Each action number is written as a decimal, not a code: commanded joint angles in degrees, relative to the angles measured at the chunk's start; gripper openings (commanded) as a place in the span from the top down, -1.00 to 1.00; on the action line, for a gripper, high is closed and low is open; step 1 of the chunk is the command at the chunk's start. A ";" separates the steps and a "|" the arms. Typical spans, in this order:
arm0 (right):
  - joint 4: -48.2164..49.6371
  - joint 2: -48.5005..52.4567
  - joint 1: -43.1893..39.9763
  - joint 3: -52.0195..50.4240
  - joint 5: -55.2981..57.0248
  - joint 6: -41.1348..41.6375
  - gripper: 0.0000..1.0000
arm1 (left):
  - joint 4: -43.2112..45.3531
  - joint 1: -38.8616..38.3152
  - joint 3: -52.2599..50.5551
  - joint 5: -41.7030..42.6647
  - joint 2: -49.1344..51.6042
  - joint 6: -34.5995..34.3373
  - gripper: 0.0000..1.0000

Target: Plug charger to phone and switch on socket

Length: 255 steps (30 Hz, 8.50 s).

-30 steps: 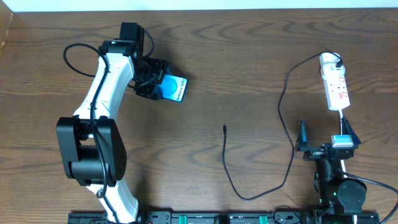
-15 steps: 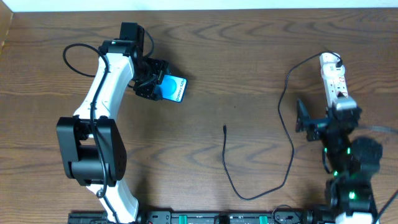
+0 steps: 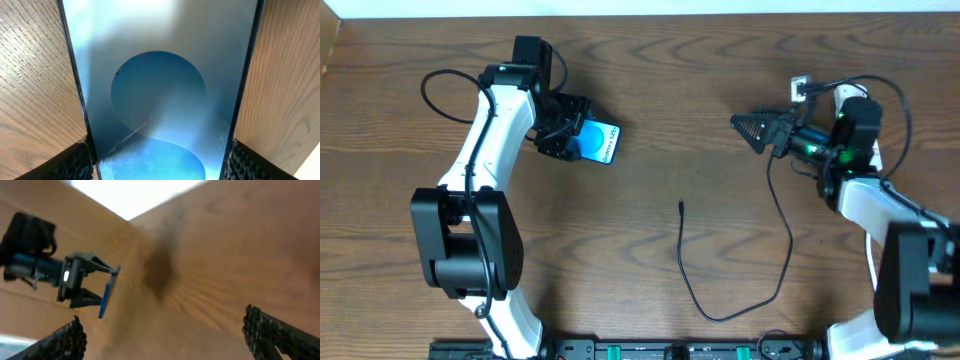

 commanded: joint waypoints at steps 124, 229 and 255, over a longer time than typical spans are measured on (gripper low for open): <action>44.98 5.55 16.59 0.68 16.65 82.79 0.97 | 21.97 -21.88 0.11 -17.84 -15.39 -6.62 -0.88; 46.73 5.55 16.48 0.68 20.74 82.79 0.98 | 70.49 -17.40 -13.64 8.35 -8.07 6.27 -0.01; 46.75 5.55 16.55 0.68 20.68 82.77 0.98 | 70.29 -20.24 -13.64 3.41 -8.00 9.20 0.33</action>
